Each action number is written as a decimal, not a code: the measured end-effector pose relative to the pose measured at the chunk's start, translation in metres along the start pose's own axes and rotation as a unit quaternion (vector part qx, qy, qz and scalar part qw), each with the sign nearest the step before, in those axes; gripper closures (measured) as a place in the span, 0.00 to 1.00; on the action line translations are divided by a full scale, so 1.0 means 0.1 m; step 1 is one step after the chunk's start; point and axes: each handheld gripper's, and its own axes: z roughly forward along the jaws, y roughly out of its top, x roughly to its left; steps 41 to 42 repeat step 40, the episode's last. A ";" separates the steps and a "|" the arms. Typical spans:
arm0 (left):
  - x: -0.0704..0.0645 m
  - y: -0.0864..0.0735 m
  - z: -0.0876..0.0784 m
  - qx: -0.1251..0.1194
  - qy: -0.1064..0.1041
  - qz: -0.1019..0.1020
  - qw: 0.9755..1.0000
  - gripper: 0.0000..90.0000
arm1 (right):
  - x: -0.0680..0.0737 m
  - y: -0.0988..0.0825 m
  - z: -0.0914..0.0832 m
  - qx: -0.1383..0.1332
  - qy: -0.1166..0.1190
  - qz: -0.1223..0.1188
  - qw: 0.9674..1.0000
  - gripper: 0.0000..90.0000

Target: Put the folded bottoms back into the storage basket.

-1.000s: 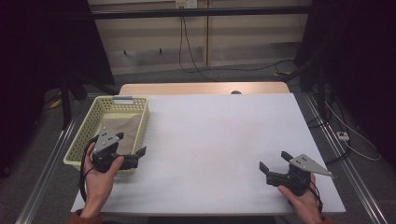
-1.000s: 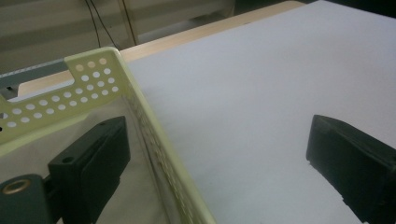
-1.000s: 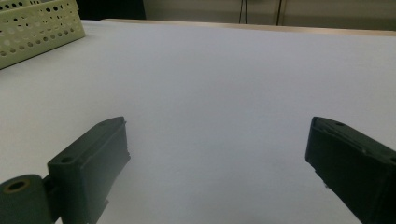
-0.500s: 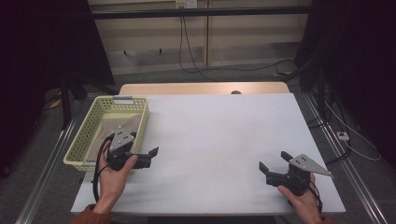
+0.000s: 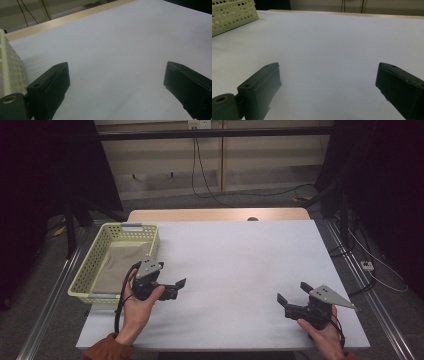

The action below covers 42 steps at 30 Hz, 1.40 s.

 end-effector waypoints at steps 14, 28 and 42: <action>-0.15 -0.21 0.21 0.023 -0.004 0.013 1.000 0.07 | 0.00 0.00 -0.01 -0.002 0.000 0.000 1.000 0.06; -0.15 -0.45 0.21 0.018 -0.008 -0.008 1.000 0.06 | 0.00 0.00 -0.02 -0.004 -0.001 0.000 1.000 0.06; -0.14 -0.50 0.20 0.007 -0.005 -0.022 1.000 0.06 | 0.00 0.00 -0.02 -0.004 0.001 -0.001 1.000 0.06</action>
